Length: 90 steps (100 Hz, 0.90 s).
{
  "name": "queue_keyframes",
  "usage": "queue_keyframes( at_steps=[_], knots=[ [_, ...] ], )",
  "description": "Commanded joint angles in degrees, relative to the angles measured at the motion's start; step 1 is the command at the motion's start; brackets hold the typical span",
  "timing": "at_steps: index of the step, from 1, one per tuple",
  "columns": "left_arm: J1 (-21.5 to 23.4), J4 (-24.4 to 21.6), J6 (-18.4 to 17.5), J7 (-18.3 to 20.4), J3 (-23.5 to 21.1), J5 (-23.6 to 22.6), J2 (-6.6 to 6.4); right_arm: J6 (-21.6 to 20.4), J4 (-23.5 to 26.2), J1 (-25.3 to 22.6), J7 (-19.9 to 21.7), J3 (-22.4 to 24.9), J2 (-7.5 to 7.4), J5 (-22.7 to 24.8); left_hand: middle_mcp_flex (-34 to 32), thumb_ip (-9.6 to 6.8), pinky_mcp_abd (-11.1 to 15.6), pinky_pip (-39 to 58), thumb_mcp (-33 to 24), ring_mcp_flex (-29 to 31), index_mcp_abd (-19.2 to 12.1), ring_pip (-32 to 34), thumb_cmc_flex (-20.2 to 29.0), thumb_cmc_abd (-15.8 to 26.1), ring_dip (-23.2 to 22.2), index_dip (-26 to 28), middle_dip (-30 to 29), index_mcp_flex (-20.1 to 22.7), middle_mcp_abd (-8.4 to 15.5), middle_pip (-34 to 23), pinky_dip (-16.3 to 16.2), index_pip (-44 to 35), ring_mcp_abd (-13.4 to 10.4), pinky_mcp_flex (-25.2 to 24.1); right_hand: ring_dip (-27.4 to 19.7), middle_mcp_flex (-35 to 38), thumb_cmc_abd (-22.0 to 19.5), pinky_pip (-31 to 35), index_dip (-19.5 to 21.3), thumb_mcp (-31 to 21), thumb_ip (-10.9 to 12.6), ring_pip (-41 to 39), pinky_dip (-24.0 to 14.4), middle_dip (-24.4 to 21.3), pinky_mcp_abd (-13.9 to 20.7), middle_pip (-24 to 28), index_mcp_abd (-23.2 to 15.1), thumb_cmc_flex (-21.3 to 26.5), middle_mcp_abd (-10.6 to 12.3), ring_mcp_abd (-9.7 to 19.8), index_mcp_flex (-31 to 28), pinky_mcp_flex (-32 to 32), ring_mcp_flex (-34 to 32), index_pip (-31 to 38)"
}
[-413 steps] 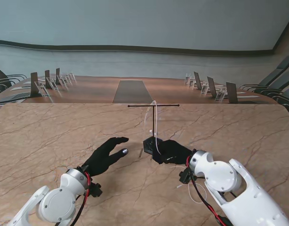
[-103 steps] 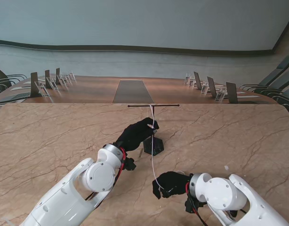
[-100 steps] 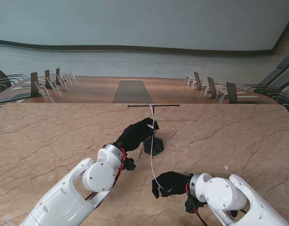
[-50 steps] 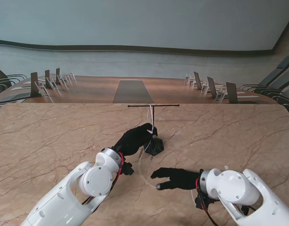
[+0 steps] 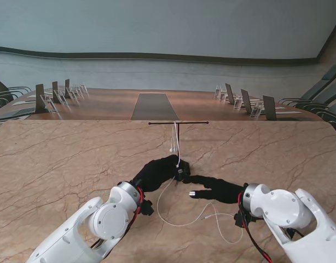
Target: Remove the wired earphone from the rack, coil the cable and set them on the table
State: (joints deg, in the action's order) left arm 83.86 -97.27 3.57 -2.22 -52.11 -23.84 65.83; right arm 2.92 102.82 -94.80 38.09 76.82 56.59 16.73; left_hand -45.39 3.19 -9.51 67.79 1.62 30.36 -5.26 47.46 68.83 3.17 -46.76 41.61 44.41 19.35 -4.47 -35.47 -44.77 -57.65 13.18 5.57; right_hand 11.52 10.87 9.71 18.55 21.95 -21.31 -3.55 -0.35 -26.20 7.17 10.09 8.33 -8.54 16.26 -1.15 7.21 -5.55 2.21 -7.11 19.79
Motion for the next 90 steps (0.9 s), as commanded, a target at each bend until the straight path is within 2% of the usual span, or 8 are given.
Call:
queue_keyframes(
  at_steps=[1,22,42,67,90],
  knots=[
    [0.83,-0.64,-0.22,0.17,0.04,-0.23,-0.03,-0.36,0.14,0.54,-0.46,0.75,0.16,-0.03,-1.22,-1.05,0.47,1.17,0.17,0.52,-0.95,1.43,5.02,-0.17,-1.03,0.8,0.79,0.1,-0.03,-2.09,-0.26,-1.67,0.45,-0.35,-1.44,-1.18,-1.88,-2.51,1.26,-0.52,1.28,1.06,-1.36,-1.25,3.43,-1.93,-1.7,-3.43,1.06,3.28,0.74,-0.04,1.87,-2.8],
    [1.76,-1.54,-0.43,0.55,-0.33,-1.01,-0.33,-2.15,-0.98,2.02,-1.79,1.56,0.52,-0.72,-1.34,-1.06,0.33,1.01,0.14,0.62,-0.44,1.93,5.06,-0.23,-1.46,0.59,1.48,-0.05,-0.21,-2.99,-0.11,-1.79,0.45,-0.49,-1.58,-1.17,-1.53,-3.0,2.3,-1.11,1.14,0.91,-1.77,-1.11,3.31,-1.79,-1.09,-3.45,0.8,2.9,0.68,-0.19,1.93,-4.2],
    [2.1,-2.29,-0.71,1.52,0.1,-1.57,-0.69,-3.48,-2.79,4.98,-2.26,0.02,0.76,-2.9,-1.21,-1.03,0.33,0.97,0.19,0.54,-0.29,2.05,5.0,-0.14,-1.74,0.39,1.92,-0.4,-0.14,-3.4,-0.04,-1.98,0.4,-0.53,-0.95,-0.96,-1.07,-2.79,3.22,-1.27,1.07,0.58,-2.41,-0.6,3.29,-0.82,-0.67,-3.37,0.29,2.5,0.51,-0.3,1.88,-4.67],
    [2.64,-3.22,-0.8,2.91,0.81,-2.1,-1.15,-4.58,-4.88,8.79,-2.59,-2.67,1.12,-6.49,-1.22,-1.03,0.32,0.9,0.19,0.66,-0.06,2.19,4.95,-0.13,-1.96,0.01,2.36,-0.61,-0.23,-3.87,0.04,-2.18,0.35,-0.6,2.65,-0.9,-0.05,0.77,5.2,-1.97,0.86,-3.95,-3.72,0.69,1.31,1.94,0.13,-3.64,-2.08,-1.82,0.21,-0.63,0.99,-6.97],
    [2.98,-3.77,-0.8,3.54,1.56,-2.43,-1.38,-5.39,-6.83,12.19,-2.24,-4.79,1.36,-9.3,-1.49,-1.01,0.19,0.96,0.17,0.75,-0.03,2.6,4.75,-0.17,-2.29,-0.58,2.87,-0.93,-0.09,-4.4,0.04,-2.33,0.37,-0.57,3.52,-0.65,1.87,5.44,7.88,-3.4,0.28,-9.42,-1.68,3.21,-0.09,7.77,1.47,-4.41,-3.83,-3.72,-0.29,-1.66,0.05,-7.31]
  ],
)
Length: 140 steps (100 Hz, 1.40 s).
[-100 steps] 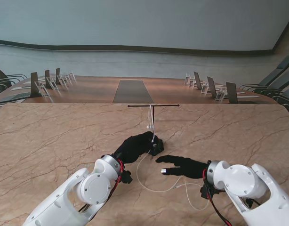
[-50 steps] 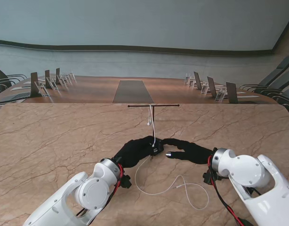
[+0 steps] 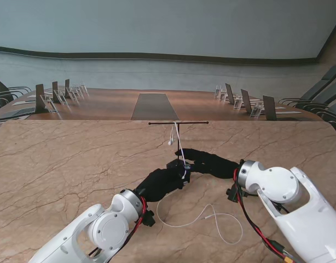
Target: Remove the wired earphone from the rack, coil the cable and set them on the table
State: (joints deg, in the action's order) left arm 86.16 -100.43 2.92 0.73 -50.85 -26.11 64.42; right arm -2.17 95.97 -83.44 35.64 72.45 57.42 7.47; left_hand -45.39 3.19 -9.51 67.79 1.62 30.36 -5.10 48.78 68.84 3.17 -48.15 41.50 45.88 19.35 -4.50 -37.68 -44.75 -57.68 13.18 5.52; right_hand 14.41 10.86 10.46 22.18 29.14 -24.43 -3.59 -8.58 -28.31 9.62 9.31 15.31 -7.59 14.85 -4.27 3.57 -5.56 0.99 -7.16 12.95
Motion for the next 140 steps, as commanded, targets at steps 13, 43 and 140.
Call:
queue_keyframes(
  at_steps=[13,43,140],
  knots=[
    [1.16,-1.14,-0.31,1.13,0.22,-0.62,-0.22,-0.61,-1.31,3.13,0.73,-2.02,0.56,-0.77,-1.65,-0.98,0.16,1.04,0.16,0.9,-0.15,1.48,4.77,-0.28,-1.07,-0.61,1.69,-0.88,-0.21,-2.45,0.03,-2.63,0.4,-0.42,0.79,-0.78,1.27,4.42,1.13,-0.41,0.26,-3.38,1.57,1.58,0.31,2.87,1.43,-2.71,-1.18,-0.69,-0.21,-0.37,0.03,1.03],
    [2.36,-2.09,-0.37,3.41,-0.38,-1.28,-1.0,-0.26,-4.7,7.8,1.19,-5.86,0.98,-3.19,-1.44,-1.11,0.28,0.86,0.04,0.6,-0.08,1.6,4.86,-0.37,-1.34,-0.68,2.26,-1.12,-0.22,-2.79,0.13,-3.05,0.29,-0.74,2.24,-0.82,2.19,14.36,-0.81,0.16,0.15,-9.34,6.5,4.32,-2.18,10.5,3.27,-0.85,-3.9,-4.48,0.31,-2.31,-3.25,8.32],
    [2.62,-3.19,0.93,5.42,-0.26,-2.4,-1.6,-1.89,-12.04,14.66,-1.41,-12.27,3.51,-12.46,-1.52,-1.08,0.21,0.77,0.06,0.69,0.13,1.65,5.05,-0.39,-1.62,-0.6,2.75,-1.1,-0.28,-2.95,0.16,-3.47,0.28,-0.72,0.28,0.2,3.07,25.64,-5.81,1.47,0.61,-11.58,14.91,5.73,-2.24,14.58,4.47,5.0,-3.58,-2.78,0.37,-3.91,-6.25,19.52]
  ],
)
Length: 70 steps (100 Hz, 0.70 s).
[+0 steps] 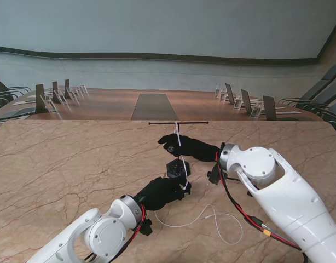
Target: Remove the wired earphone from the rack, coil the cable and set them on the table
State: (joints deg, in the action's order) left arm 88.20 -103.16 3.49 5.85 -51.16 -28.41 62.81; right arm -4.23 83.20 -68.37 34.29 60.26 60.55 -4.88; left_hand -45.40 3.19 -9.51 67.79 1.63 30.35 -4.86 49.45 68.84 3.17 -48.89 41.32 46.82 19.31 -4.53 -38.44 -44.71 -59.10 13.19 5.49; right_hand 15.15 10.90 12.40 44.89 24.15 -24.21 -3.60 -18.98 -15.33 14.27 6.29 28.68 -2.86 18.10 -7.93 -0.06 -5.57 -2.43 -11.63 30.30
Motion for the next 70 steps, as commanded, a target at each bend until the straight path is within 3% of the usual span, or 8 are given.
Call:
queue_keyframes(
  at_steps=[1,43,48,70],
  knots=[
    [0.58,-0.46,0.4,0.35,0.06,-0.09,0.01,0.15,0.78,-0.43,-0.06,-0.06,0.38,-0.15,-1.48,-1.08,0.22,0.76,0.05,0.68,-0.15,0.97,5.05,-0.35,-0.87,-0.44,1.81,-1.12,-0.25,-2.18,0.12,-2.02,0.27,-0.7,-0.43,0.35,1.11,3.01,-0.85,1.31,0.64,-1.23,1.94,1.11,0.75,1.29,-0.21,1.85,0.13,0.86,0.31,-0.62,-1.94,2.37],
    [0.84,-0.71,0.48,0.4,-0.19,-0.22,-0.03,-0.56,2.6,-1.5,-0.47,1.5,0.53,-1.98,-1.47,-1.1,0.35,0.64,0.07,0.63,0.07,0.92,5.03,-0.35,-0.85,-0.67,1.78,-1.18,-0.19,-2.16,0.19,-1.89,0.16,-0.79,-0.03,2.94,-0.7,4.47,-3.25,2.4,1.42,-1.8,2.31,1.58,0.23,2.05,0.09,10.17,-0.1,0.4,0.26,-2.65,-4.6,10.37],
    [0.85,-0.76,0.43,0.36,-0.26,-0.22,-0.02,-0.52,2.6,-1.5,-0.51,1.42,0.62,-2.5,-1.39,-1.1,0.39,0.65,0.06,0.6,0.08,0.91,5.04,-0.38,-0.85,-0.73,1.76,-1.13,-0.26,-2.13,0.2,-1.89,0.2,-0.76,0.07,2.71,-2.09,4.52,-5.72,5.84,1.92,-1.78,2.4,1.68,0.23,2.02,0.08,12.91,-0.11,0.35,0.65,-2.72,-4.59,12.21],
    [0.75,-0.78,0.53,0.25,-0.31,-0.42,0.01,-0.99,3.28,-2.73,-0.86,1.83,0.98,-5.22,-1.42,-1.12,0.32,0.67,0.03,0.61,0.35,0.8,5.0,-0.45,-0.76,-1.04,1.67,-1.13,-0.3,-2.06,0.2,-1.76,0.2,-0.75,0.03,2.57,-2.21,4.24,-6.43,5.63,1.76,-1.68,2.55,1.67,0.33,2.01,-0.2,13.74,-0.13,0.35,0.71,-2.54,-4.33,11.95]
  ],
)
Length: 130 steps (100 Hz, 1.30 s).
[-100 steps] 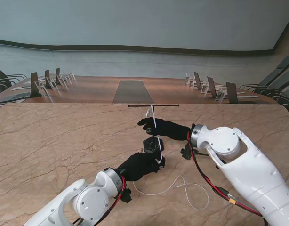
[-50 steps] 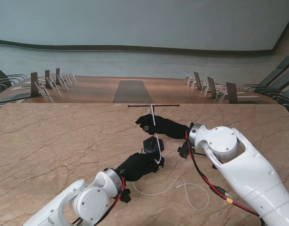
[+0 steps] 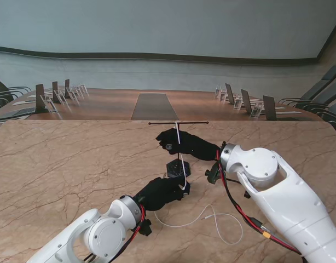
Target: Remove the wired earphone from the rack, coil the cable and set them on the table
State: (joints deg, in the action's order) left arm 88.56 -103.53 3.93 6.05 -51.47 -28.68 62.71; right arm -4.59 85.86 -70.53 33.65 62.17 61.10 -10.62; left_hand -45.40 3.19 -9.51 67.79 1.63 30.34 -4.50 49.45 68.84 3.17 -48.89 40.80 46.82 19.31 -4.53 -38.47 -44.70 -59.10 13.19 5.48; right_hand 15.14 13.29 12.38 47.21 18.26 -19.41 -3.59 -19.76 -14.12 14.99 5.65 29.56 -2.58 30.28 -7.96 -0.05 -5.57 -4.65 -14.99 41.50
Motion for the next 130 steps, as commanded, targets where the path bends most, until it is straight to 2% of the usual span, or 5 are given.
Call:
queue_keyframes(
  at_steps=[1,29,46,60,130],
  knots=[
    [0.37,-0.41,0.11,0.06,0.0,-0.15,0.1,-0.68,0.62,-0.58,-0.26,-0.08,0.43,0.53,-1.45,-1.12,0.32,0.67,0.03,0.64,-0.01,0.8,5.0,-0.48,-0.76,-0.51,1.67,-1.1,-0.3,-2.04,0.19,-1.78,0.21,-0.74,0.03,0.2,-2.18,1.93,-0.55,0.77,1.77,-0.89,1.34,0.96,0.94,1.14,-0.45,1.66,-0.1,0.31,0.7,-0.33,-0.95,0.76],
    [-0.55,-0.25,-0.21,-0.33,0.07,0.19,0.31,-1.37,0.84,0.39,0.67,0.65,0.23,0.26,-1.52,-1.12,0.32,0.67,0.01,0.73,0.35,0.81,4.98,-0.55,-0.74,-0.94,1.63,-1.18,-0.35,-2.09,0.2,-1.61,0.25,-0.74,0.06,0.31,-3.25,1.99,-0.63,-1.4,2.0,-0.98,1.34,1.0,0.86,1.23,-0.69,5.43,-0.16,0.11,0.69,-0.48,-1.13,1.72],
    [-0.77,-0.88,-0.49,-0.3,-0.29,-0.04,0.3,-1.73,1.26,1.1,1.28,1.25,0.17,-0.39,-1.69,-1.16,0.15,0.66,-0.12,0.93,0.89,0.86,5.1,-0.7,-0.73,-1.32,1.58,-1.09,-0.51,-2.15,0.23,-1.65,0.36,-0.57,0.03,-1.26,-4.33,1.87,-2.62,-2.38,1.82,-0.93,1.42,1.13,0.8,1.59,-0.25,8.26,-0.82,-0.31,0.86,-0.5,-0.62,-1.44],
    [-1.21,-0.9,-0.49,-0.05,-0.25,0.07,0.29,-1.67,1.65,1.61,2.2,1.63,0.12,-1.46,-1.57,-1.16,0.1,0.62,-0.1,0.83,1.05,0.72,5.1,-0.68,-0.65,-1.61,1.51,-1.21,-0.53,-2.07,0.26,-1.54,0.38,-0.61,0.08,-1.13,-5.01,2.1,-2.6,-2.64,1.76,-1.1,1.35,1.19,0.5,1.87,0.03,9.45,-1.19,-0.6,0.75,-1.1,-1.01,-1.41],
    [-2.89,-1.41,-1.09,-0.85,-1.53,0.41,0.69,-1.53,0.5,5.02,3.61,0.58,0.85,-5.81,-0.77,-1.32,-0.27,0.54,-0.48,0.67,2.59,1.81,5.11,-0.55,-1.67,-2.67,3.31,-1.9,-1.27,-5.09,0.16,-1.95,0.47,-0.93,0.1,-0.57,-6.06,2.02,-2.26,-1.36,1.74,-1.12,1.39,1.13,-0.1,1.97,0.41,10.33,-1.59,-1.05,0.77,-1.81,-1.46,-0.08]
  ],
)
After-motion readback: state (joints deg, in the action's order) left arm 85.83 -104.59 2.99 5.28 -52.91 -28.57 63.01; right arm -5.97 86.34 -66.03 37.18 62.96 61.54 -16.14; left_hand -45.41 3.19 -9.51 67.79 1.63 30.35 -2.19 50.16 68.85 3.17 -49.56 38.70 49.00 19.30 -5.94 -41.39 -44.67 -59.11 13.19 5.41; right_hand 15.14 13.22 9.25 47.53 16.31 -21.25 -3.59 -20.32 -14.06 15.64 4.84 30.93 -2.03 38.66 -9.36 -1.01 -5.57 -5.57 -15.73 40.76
